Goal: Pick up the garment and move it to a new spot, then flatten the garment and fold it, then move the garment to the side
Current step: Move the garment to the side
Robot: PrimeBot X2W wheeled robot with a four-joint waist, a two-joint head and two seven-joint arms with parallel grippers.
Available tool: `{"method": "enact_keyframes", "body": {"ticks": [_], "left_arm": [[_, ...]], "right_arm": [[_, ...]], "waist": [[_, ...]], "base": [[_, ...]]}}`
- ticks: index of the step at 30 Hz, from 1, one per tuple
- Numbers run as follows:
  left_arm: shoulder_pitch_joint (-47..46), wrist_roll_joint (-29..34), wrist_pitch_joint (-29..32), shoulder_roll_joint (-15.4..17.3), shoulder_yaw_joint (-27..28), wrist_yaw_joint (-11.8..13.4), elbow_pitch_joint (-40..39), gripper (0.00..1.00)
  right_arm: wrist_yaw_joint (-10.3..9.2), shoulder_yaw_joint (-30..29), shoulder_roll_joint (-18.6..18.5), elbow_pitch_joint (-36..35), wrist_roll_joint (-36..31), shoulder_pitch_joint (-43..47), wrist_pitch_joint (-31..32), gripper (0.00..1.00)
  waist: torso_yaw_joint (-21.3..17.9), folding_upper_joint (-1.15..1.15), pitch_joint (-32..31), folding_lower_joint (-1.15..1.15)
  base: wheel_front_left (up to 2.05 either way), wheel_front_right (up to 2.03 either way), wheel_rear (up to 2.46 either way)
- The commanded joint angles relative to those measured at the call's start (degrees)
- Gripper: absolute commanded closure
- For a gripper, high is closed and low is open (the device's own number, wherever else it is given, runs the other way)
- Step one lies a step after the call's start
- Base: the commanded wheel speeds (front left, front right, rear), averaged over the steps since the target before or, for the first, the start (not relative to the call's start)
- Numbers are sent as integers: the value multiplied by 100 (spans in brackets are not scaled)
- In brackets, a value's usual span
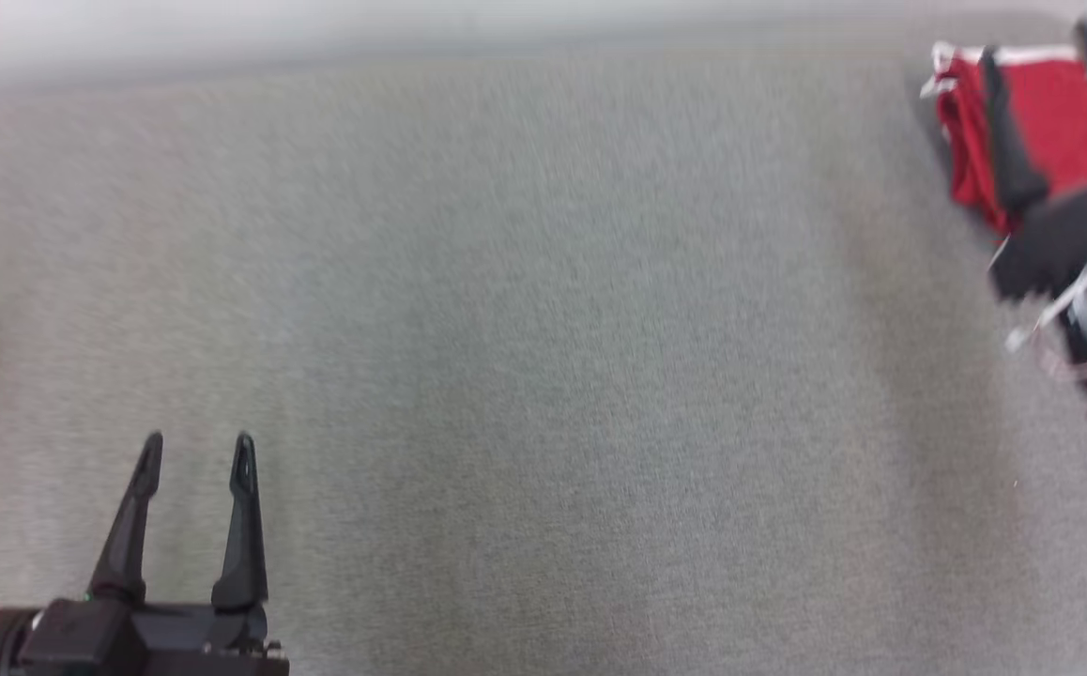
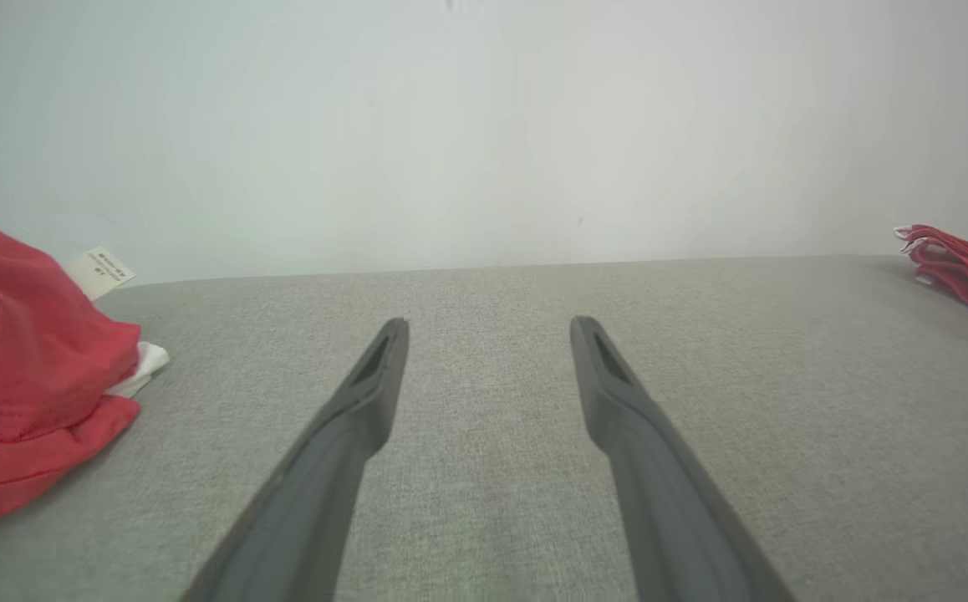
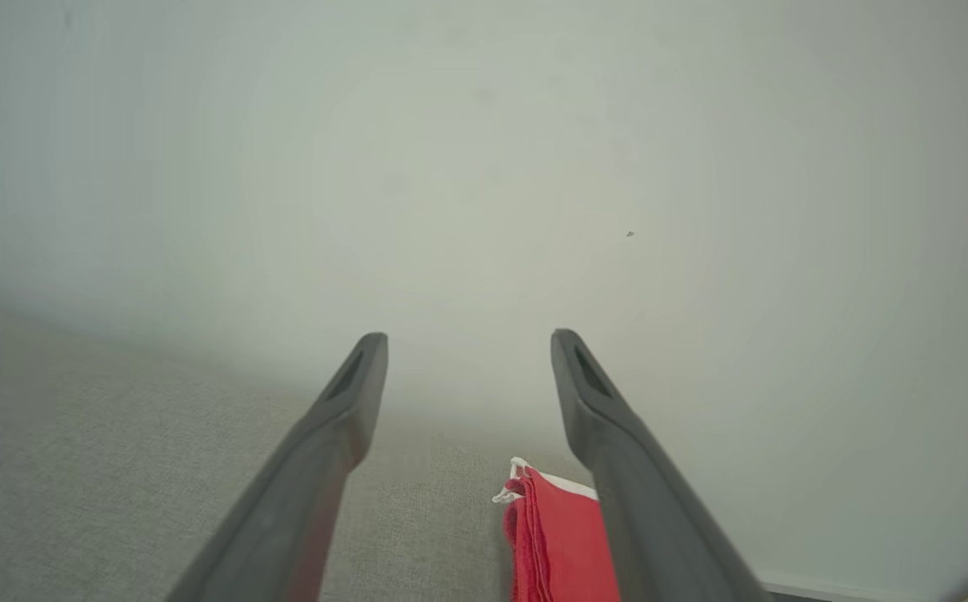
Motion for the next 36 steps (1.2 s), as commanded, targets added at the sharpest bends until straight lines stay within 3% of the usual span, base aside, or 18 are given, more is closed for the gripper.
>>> {"method": "enact_keyframes", "body": {"ticks": [1, 10, 19, 25, 36], "left_arm": [[121, -17, -16, -39, 34, -10, 28, 0], [469, 8, -17, -168, 218, -59, 224, 0], [620, 19, -17, -242, 258, -110, 530, 0], [706, 37, -17, -227, 300, -156, 684, 0], [892, 24, -17, -252, 405, -152, 842, 0]], "right_arm": [[-12, -86, 49, -128, -27, 251, -21, 0], [-12, -1019, 610, -1614, -332, 2245, 25, 0], [-12, -1736, 1442, -3032, -530, 4232, 234, 0], [-12, -1965, 1867, -3445, -621, 5078, 214, 0], [-12, -2091, 2159, -3644, -618, 5745, 144, 0]], "waist": [[257, 0, -540, 1], [383, 0, -1016, 1], [478, 0, -1389, 1], [528, 0, -1571, 1], [572, 0, -1813, 1]], "base": [[0, 0, 0], [0, 0, 0], [0, 0, 0], [0, 0, 0], [0, 0, 0]]}}
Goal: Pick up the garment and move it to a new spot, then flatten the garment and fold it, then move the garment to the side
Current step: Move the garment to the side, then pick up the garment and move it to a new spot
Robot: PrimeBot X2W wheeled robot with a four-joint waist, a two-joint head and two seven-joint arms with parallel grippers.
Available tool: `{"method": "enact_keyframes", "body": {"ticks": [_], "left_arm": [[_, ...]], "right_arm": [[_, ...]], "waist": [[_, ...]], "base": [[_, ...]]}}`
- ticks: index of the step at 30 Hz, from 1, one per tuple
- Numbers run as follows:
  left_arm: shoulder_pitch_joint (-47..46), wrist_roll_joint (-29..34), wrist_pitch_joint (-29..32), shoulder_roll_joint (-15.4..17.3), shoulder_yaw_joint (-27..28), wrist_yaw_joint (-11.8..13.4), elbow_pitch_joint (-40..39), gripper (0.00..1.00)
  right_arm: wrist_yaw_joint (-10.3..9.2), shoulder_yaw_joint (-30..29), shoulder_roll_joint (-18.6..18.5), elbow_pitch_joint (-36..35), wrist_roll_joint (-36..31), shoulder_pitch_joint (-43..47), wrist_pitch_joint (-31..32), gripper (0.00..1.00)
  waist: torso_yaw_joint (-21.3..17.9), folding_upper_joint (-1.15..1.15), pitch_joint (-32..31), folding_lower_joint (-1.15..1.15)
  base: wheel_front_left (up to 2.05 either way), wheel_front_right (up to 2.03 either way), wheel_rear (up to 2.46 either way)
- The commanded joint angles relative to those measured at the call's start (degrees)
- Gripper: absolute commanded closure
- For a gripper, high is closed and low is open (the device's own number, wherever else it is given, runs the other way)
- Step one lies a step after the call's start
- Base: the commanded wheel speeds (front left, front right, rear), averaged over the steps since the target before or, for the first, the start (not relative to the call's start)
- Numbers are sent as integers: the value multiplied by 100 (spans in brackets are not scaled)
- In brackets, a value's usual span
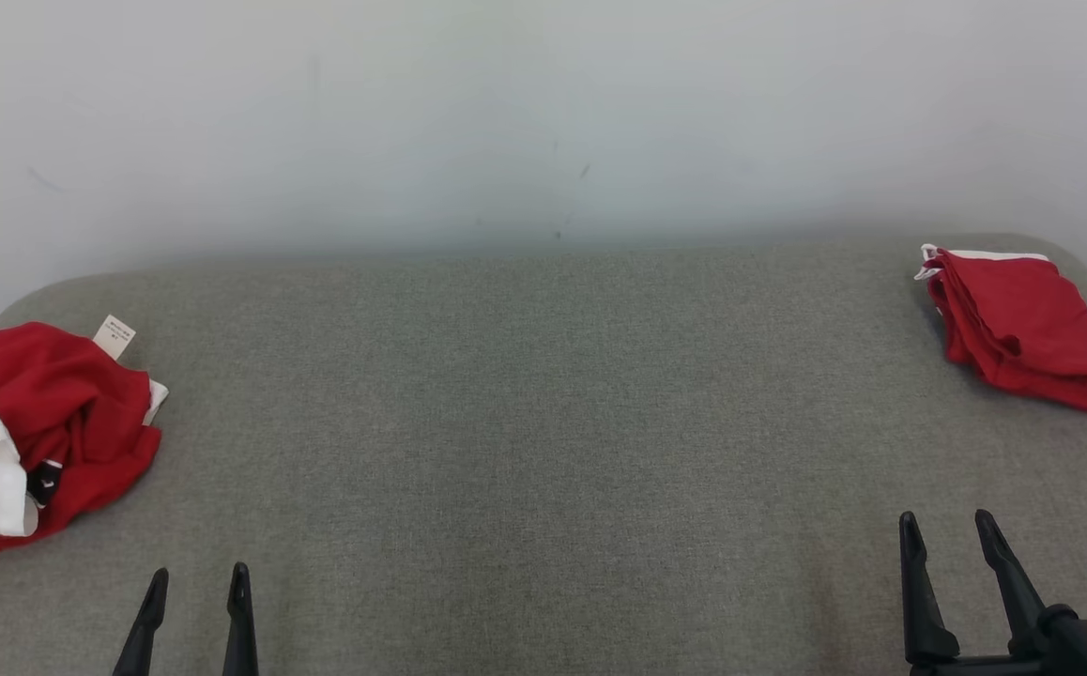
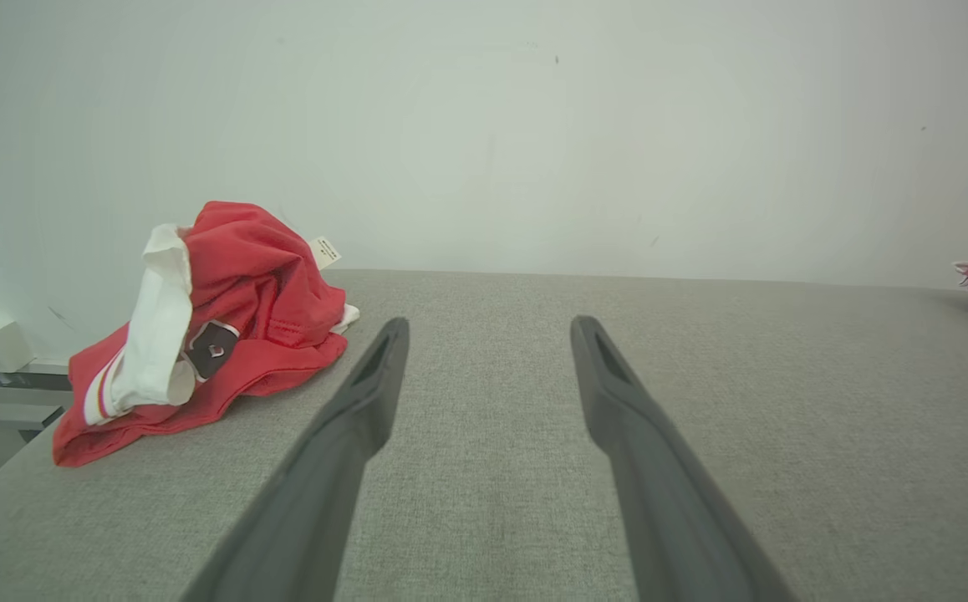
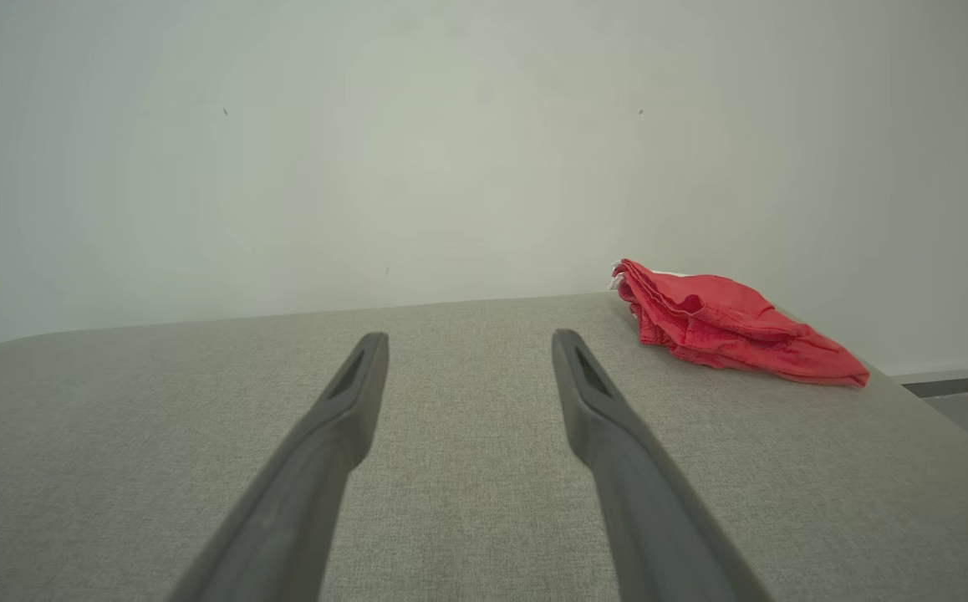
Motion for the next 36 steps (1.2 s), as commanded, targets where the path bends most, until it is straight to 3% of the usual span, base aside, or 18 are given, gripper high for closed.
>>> {"method": "enact_keyframes", "body": {"ticks": [1, 36], "left_arm": [[77, 4, -17, -10, 19, -4, 29, 0], [-84, -13, -17, 44, -39, -58, 282, 0]], "right_arm": [[-12, -16, 29, -29, -30, 65, -36, 0], [-12, 63, 46, 65, 83, 180, -43, 0]], "waist": [[22, 1, -32, 1], [121, 1, -139, 1]], "base": [[0, 0, 0], [0, 0, 0]]}}
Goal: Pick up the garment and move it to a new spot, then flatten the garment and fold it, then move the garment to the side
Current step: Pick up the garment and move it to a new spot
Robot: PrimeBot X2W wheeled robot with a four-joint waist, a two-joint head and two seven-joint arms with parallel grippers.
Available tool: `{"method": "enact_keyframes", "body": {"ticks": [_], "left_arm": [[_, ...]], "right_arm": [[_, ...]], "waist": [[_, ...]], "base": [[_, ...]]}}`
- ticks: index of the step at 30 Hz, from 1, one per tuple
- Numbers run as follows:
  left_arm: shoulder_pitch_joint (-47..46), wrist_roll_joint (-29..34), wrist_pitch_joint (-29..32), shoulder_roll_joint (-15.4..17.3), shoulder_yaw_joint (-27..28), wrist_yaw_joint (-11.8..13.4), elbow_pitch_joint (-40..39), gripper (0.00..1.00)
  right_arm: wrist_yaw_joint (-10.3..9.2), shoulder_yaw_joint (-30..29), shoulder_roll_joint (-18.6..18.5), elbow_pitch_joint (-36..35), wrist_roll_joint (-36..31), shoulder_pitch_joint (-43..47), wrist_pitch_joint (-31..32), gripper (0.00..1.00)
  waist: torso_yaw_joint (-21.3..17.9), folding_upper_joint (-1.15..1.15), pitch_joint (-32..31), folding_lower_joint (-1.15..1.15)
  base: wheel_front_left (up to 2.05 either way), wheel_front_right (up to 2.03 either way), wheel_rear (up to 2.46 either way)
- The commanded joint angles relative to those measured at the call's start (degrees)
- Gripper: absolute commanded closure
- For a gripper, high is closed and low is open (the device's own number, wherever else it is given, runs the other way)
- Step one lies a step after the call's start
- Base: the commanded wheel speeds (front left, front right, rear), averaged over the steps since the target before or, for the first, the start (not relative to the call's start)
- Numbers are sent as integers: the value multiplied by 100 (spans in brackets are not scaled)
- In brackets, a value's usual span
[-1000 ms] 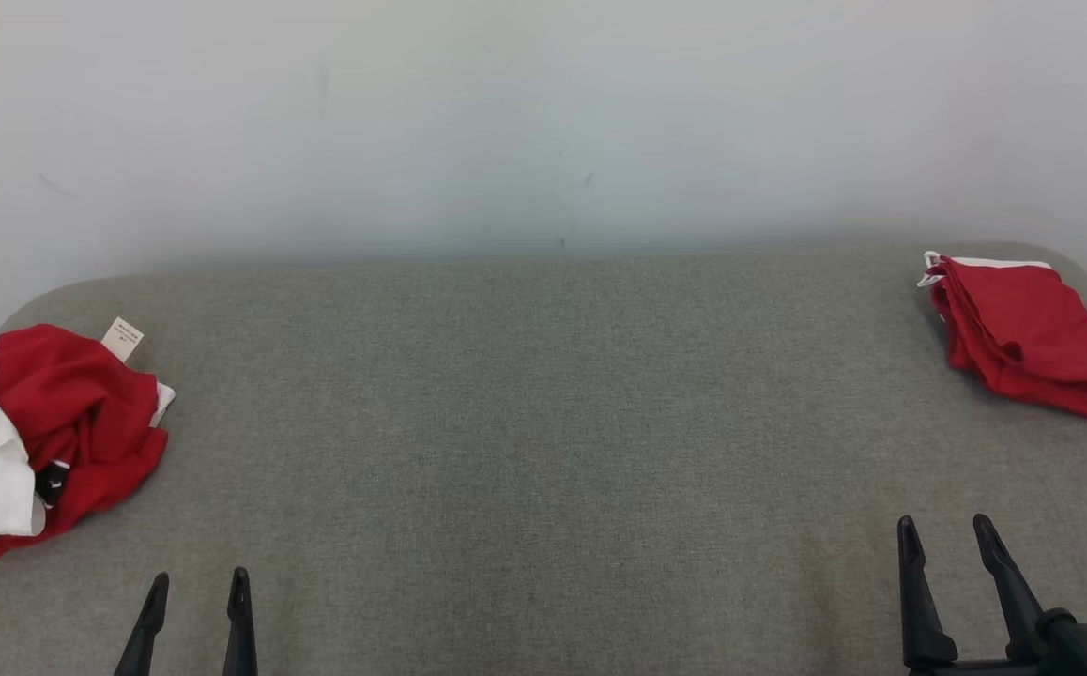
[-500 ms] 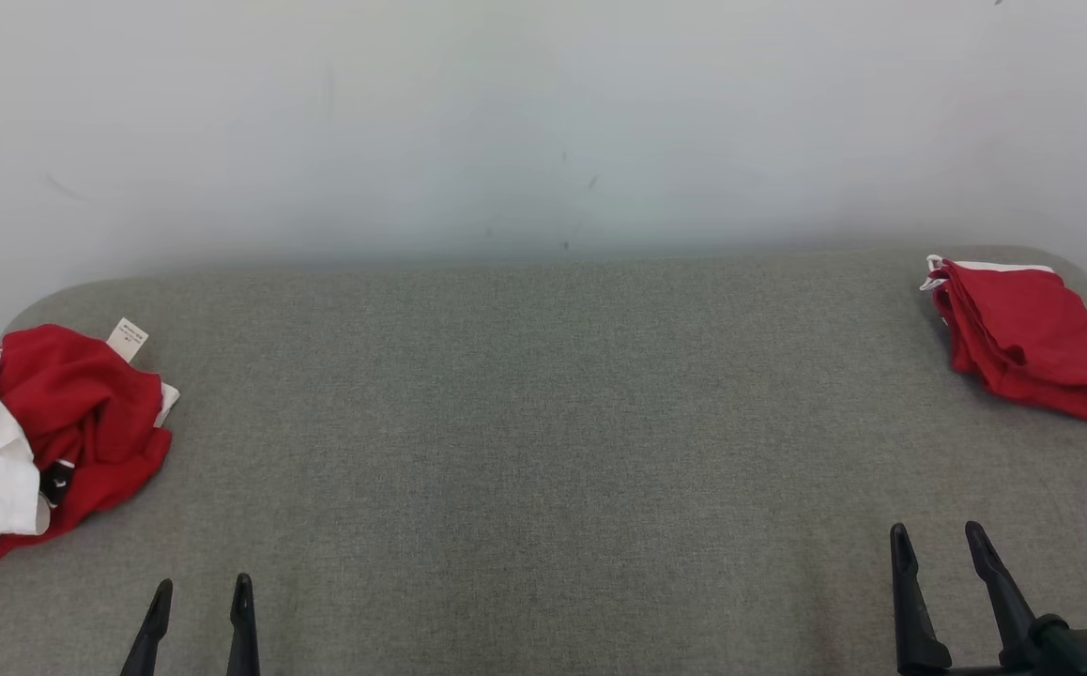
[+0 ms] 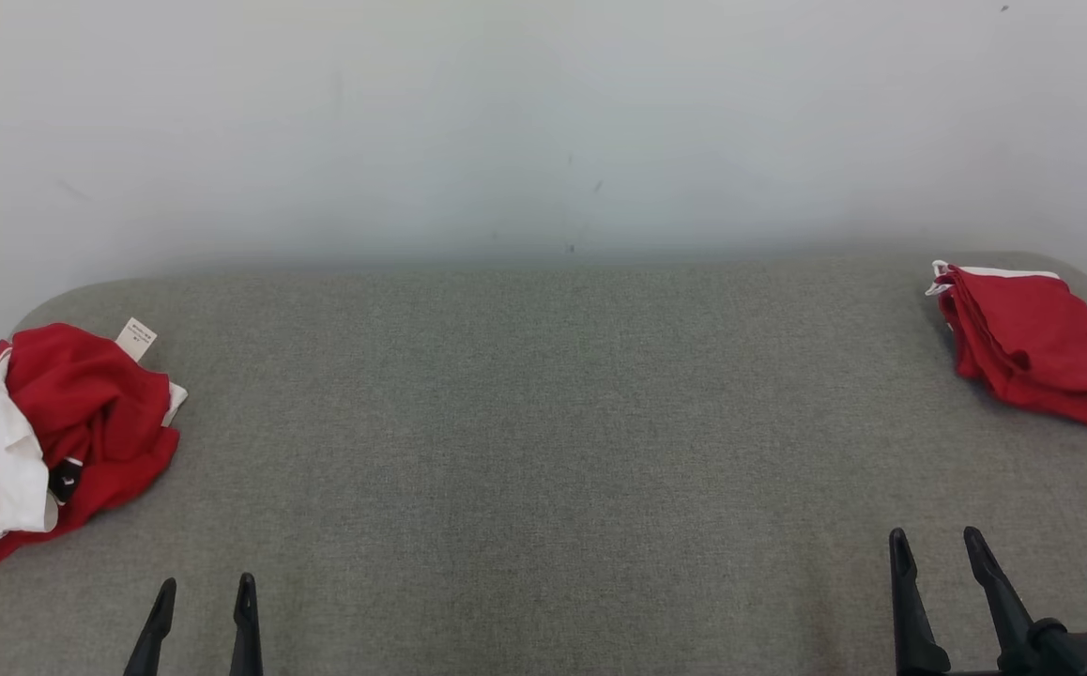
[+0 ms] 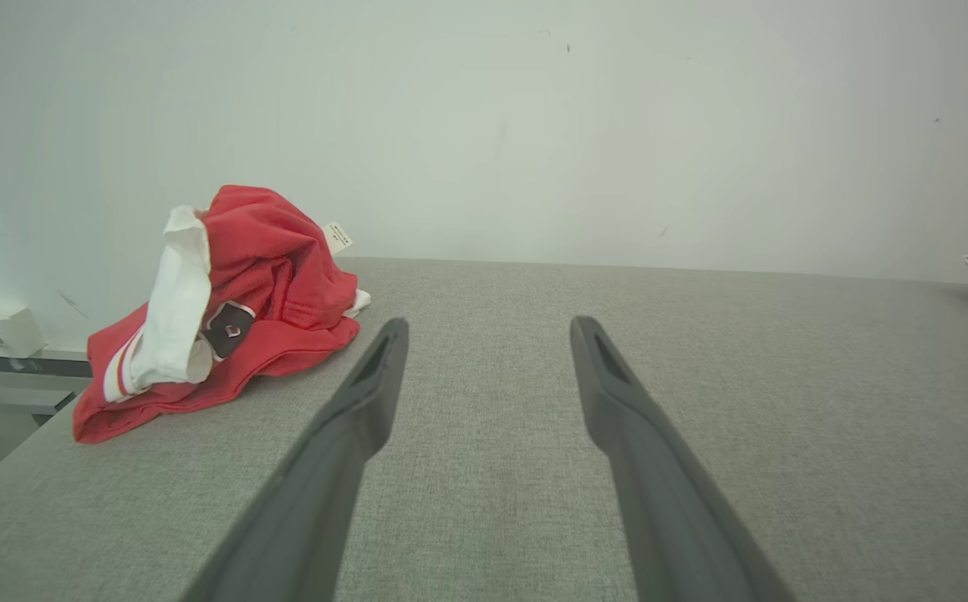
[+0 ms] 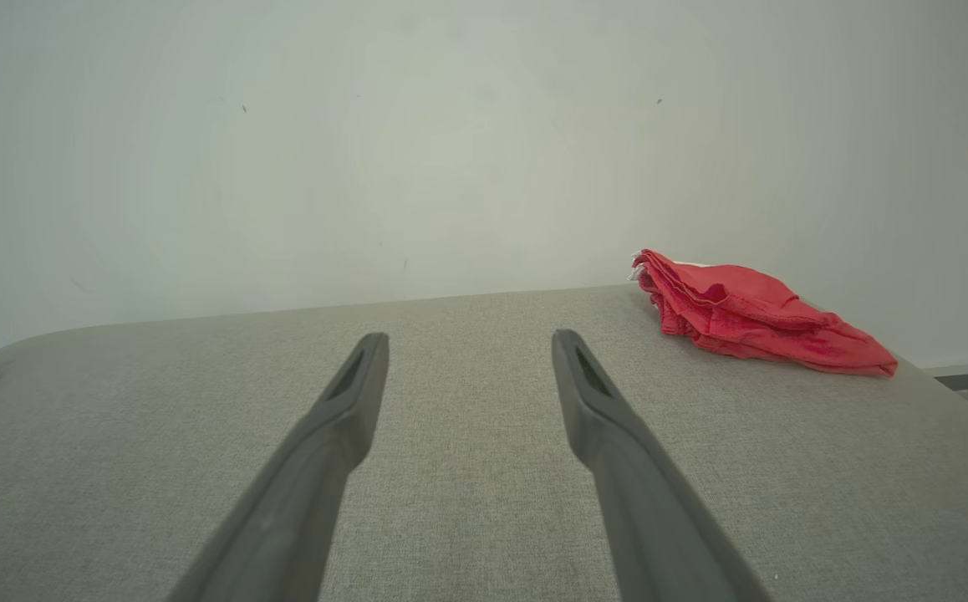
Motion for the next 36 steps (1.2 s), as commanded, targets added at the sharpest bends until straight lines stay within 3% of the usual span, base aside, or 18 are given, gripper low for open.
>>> {"method": "enact_keyframes", "body": {"ticks": [1, 14, 36], "left_arm": [[-49, 8, -17, 19, -4, -27, 20, 0], [-40, 17, -13, 56, -48, 51, 39, 0], [-148, -176, 48, 262, 7, 197, 43, 0]], "right_arm": [[-12, -12, 5, 9, 20, 51, -24, 0], [-12, 13, 59, 45, 92, 93, -44, 0], [-12, 174, 162, 291, 166, -19, -144, 0]], "waist": [[15, 0, -9, 0], [434, 0, -15, 0], [2093, 0, 102, 0]], "base": [[0, 0, 0], [0, 0, 0], [0, 0, 0]]}}
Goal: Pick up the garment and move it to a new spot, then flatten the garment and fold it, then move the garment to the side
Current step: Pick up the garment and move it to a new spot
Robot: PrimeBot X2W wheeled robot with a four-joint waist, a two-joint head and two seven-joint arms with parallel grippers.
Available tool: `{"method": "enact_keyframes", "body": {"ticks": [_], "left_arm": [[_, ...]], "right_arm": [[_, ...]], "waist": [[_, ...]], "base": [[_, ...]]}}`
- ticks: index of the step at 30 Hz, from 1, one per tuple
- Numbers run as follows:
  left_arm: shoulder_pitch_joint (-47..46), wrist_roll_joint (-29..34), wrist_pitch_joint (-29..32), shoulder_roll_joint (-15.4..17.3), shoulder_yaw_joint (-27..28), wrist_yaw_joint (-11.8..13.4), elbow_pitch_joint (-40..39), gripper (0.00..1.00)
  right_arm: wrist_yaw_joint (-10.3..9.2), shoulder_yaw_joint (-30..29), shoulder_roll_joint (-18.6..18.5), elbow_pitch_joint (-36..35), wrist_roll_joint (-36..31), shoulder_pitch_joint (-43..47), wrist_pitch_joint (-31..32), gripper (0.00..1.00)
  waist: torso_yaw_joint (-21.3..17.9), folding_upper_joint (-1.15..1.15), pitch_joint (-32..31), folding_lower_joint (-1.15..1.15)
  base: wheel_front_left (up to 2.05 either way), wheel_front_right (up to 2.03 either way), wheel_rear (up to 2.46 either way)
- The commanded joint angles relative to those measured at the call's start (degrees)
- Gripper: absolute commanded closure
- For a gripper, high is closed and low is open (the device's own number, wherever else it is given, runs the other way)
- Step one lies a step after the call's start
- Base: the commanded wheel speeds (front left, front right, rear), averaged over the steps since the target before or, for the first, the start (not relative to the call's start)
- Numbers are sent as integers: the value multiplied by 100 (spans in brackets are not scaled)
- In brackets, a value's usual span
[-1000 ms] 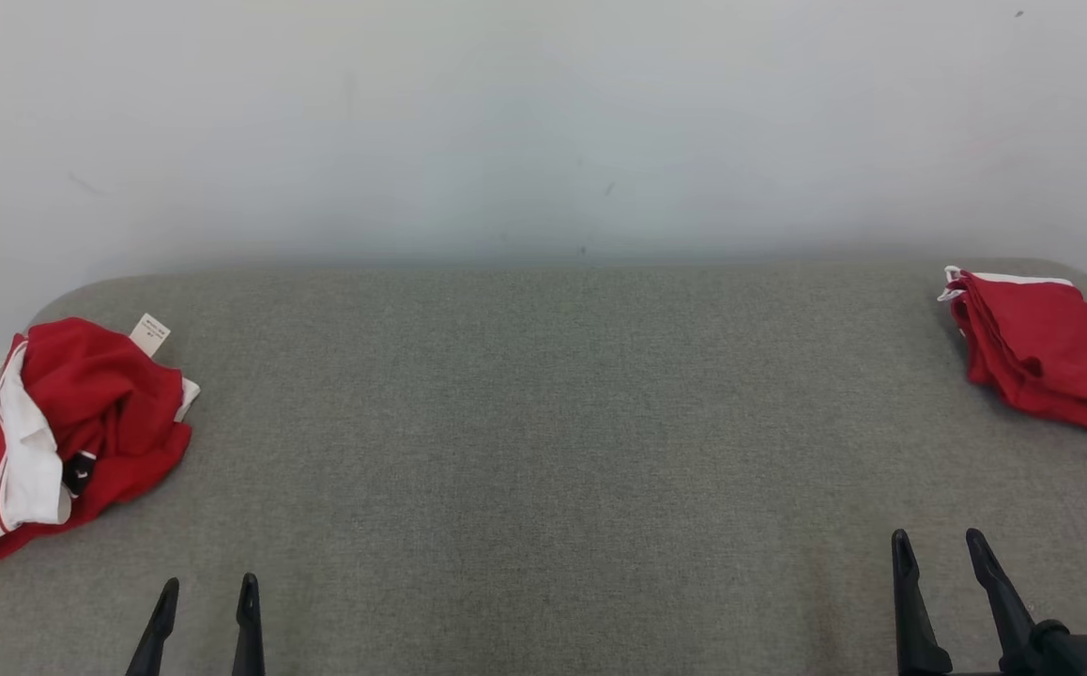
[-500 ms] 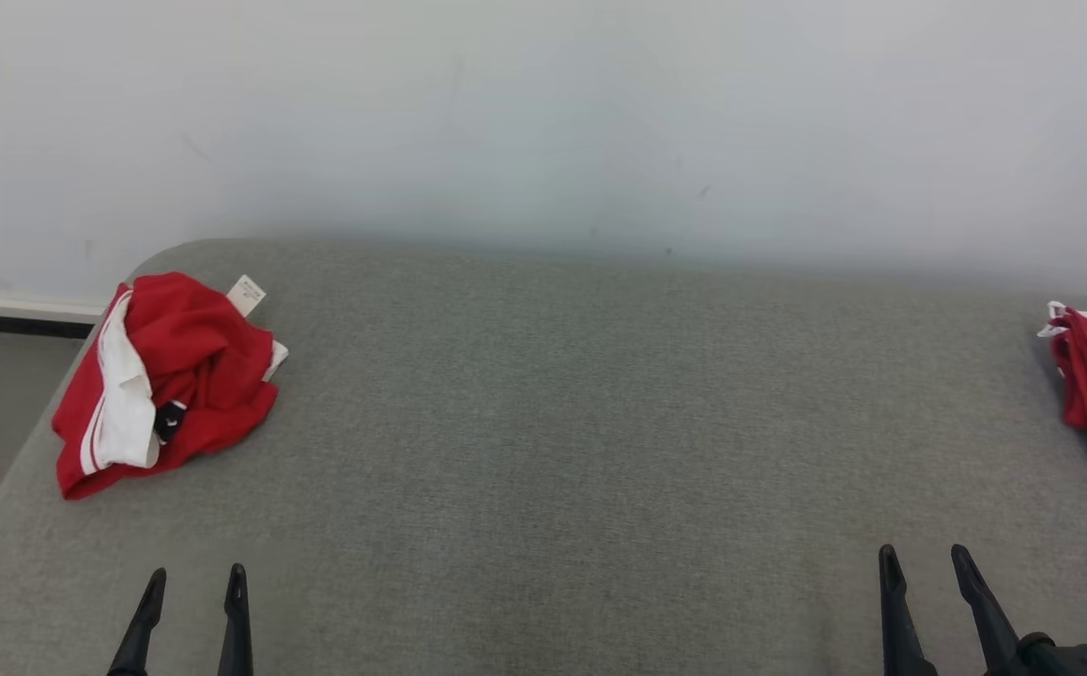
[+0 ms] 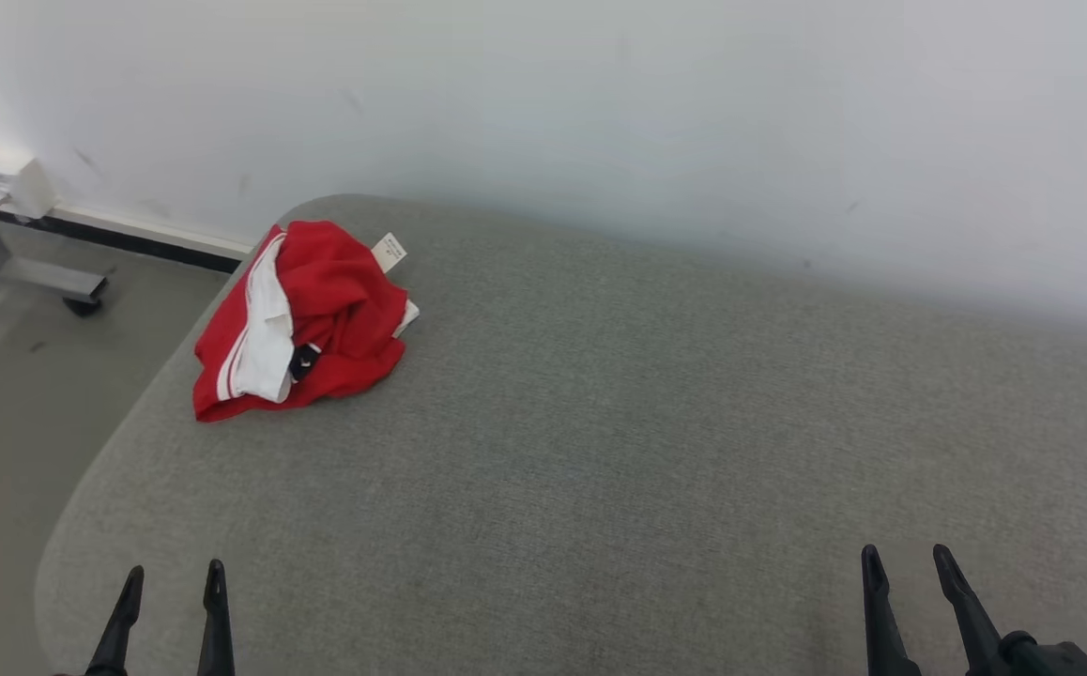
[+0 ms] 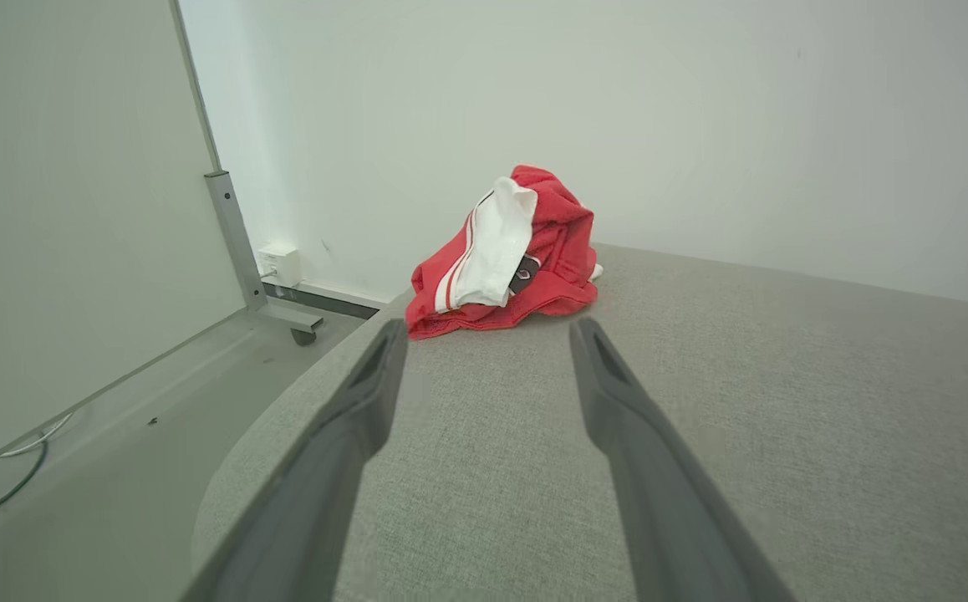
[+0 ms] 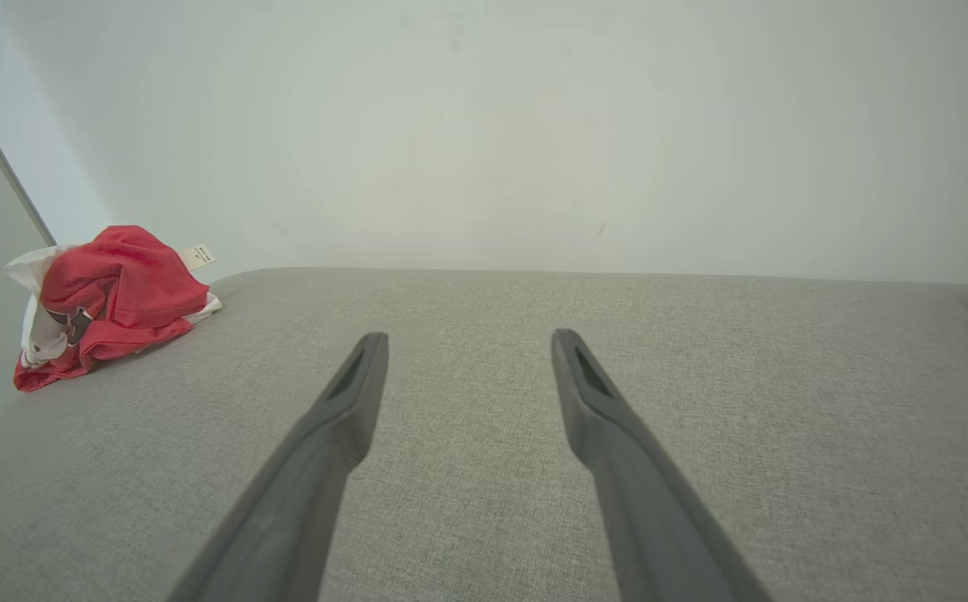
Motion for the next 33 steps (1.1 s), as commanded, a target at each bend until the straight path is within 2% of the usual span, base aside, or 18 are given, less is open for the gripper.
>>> {"method": "enact_keyframes", "body": {"ticks": [1, 8, 17, 24, 33], "left_arm": [[10, -76, -4, 19, 25, 15, -1, 0], [-29, -113, -19, 84, 27, 38, 62, 0], [-1, -159, -20, 143, 65, 96, 19, 0], [40, -215, -31, 163, 103, 155, 2, 0], [-330, -347, 24, 154, 63, 126, 29, 0]], "right_arm": [[-12, 2, 10, 2, 4, -29, -20, 0], [-12, 37, 18, 19, 7, -10, -27, 0], [-12, 121, 22, 60, 28, -84, -35, 0], [-12, 184, 26, 92, 52, -114, -42, 0], [-12, 155, 19, 28, -10, -217, -7, 0]], "waist": [[294, 0, 28, 0], [757, 0, 32, 0], [1025, 0, 69, 0], [1039, 0, 77, 0], [827, 0, 262, 0]], "base": [[0, 0, 0], [0, 0, 0], [0, 0, 0], [0, 0, 0], [0, 0, 0]]}}
